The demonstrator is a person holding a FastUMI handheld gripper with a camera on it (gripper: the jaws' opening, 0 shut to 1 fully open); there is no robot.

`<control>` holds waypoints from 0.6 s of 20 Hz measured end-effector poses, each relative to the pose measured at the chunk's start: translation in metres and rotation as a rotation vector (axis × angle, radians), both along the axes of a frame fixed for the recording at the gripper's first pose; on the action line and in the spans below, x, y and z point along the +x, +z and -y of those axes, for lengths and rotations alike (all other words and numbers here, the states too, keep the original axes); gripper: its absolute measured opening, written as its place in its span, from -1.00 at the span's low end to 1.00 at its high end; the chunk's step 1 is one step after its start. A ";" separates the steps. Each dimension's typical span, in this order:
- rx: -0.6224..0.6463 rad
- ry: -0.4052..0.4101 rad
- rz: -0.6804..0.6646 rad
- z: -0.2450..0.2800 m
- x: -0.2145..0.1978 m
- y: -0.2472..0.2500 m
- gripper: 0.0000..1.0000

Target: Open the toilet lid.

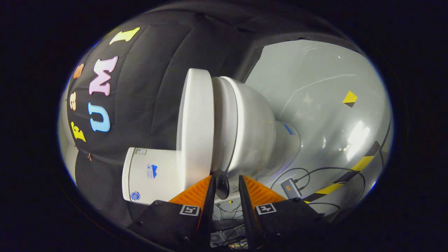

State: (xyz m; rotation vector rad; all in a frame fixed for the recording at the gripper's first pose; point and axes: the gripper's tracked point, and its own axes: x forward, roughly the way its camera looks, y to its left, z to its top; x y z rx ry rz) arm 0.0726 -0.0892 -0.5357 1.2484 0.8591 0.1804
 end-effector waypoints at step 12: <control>-0.146 -0.016 0.014 -0.006 0.005 0.025 -0.90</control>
